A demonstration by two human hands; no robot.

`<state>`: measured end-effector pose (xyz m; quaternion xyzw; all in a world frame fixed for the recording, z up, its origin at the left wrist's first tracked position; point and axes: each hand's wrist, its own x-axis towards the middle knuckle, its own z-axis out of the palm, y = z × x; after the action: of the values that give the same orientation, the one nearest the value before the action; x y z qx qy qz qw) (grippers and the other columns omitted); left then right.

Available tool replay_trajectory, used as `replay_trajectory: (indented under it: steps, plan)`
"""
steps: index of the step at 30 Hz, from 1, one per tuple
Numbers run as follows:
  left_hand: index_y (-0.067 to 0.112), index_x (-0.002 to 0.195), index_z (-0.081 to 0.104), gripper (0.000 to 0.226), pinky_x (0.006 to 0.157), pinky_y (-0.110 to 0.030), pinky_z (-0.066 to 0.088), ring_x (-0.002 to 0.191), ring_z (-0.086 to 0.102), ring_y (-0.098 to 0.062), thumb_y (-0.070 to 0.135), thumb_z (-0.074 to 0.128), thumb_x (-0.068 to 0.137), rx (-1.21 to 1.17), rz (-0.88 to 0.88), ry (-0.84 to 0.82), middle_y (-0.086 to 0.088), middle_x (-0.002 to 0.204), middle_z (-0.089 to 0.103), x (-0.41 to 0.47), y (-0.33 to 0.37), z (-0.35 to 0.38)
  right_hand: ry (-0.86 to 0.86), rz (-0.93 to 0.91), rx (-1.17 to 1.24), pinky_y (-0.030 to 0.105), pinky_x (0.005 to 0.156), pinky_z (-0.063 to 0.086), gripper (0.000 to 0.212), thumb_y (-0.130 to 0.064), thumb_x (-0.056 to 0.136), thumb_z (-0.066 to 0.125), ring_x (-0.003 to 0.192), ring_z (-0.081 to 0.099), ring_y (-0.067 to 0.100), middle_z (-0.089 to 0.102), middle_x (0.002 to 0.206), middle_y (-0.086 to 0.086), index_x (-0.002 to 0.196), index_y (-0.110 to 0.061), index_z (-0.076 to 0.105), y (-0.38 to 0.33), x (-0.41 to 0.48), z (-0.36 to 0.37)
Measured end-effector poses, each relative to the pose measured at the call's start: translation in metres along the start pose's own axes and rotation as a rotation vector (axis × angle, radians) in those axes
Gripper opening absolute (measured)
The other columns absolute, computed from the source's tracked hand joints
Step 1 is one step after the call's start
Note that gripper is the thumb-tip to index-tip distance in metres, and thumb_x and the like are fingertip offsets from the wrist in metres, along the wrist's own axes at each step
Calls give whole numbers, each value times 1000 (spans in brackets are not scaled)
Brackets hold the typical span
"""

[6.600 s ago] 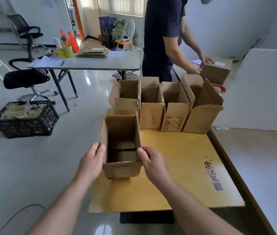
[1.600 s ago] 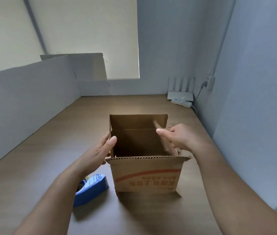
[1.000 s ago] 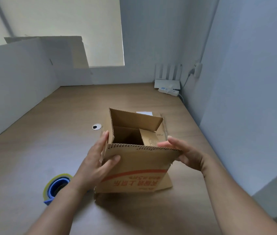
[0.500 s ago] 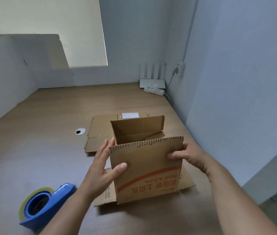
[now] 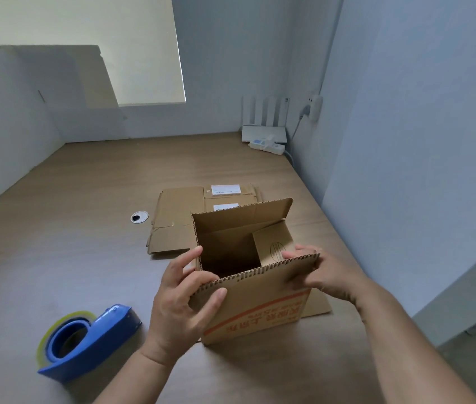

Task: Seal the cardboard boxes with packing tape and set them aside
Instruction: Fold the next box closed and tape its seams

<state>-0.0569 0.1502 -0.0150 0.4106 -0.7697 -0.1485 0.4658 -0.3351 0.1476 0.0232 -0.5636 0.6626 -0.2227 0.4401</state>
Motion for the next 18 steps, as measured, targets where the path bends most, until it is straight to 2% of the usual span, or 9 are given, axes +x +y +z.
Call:
replay_trajectory:
  steps: [3,5,8,9,10,12,14,16,18]
  plan:
    - [26,89,69,41,81,-6,49,109,48,-1,61,47,90,32,57,-42,2,125,41,0,1,-6,-6,-27,-79,20,96,38,67,-9,76,77,134,34,15,31,148,-5,136,-27,53,-2,-4,1]
    - [25,89,71,46,75,-4,47,105,49,2,63,45,89,51,80,-52,4,118,43,7,2,-14,-61,-50,-24,19,95,40,64,-10,76,76,135,37,16,35,149,-4,134,-24,54,-4,-8,-2]
    - [26,86,69,46,67,-14,49,89,59,-12,65,44,88,119,93,-49,7,112,45,15,0,-22,-235,-92,242,21,94,43,69,-42,58,77,123,52,11,56,135,-3,122,-24,63,-8,-13,-19]
    - [26,84,68,46,65,-14,47,85,60,-14,64,43,89,135,90,-49,7,112,44,15,0,-22,-225,-98,340,27,98,40,73,-54,54,75,121,54,11,61,129,-4,120,-24,63,-11,-12,-25]
    - [28,84,66,43,63,-12,45,82,60,-15,64,42,89,141,86,-54,7,112,44,14,1,-22,-168,-100,382,34,102,37,69,-61,60,70,120,54,11,64,124,-5,118,-24,64,-14,-8,-29]
    - [31,84,63,40,61,-10,43,77,60,-13,64,41,90,138,71,-76,7,113,42,11,2,-21,52,-118,274,41,107,32,44,-57,83,56,118,54,10,67,117,-7,109,-24,68,-23,7,-31]
    - [28,83,66,45,62,-9,43,76,58,-11,65,40,90,156,66,-81,9,114,41,10,1,-20,207,-168,108,38,108,32,30,-43,96,48,123,51,11,64,122,-8,107,-26,70,-33,25,-26]
    - [28,81,66,48,62,-7,41,75,56,-6,66,39,90,162,62,-88,12,114,40,10,0,-22,223,-207,25,33,108,30,30,-35,99,46,131,43,14,53,137,-4,118,-24,67,-43,39,-19]
    - [30,81,65,47,61,-6,41,77,55,-6,67,37,90,162,60,-109,13,114,40,11,-1,-24,181,-221,-64,38,113,29,36,-29,100,45,137,35,16,35,152,-3,134,-25,54,-46,54,-14]
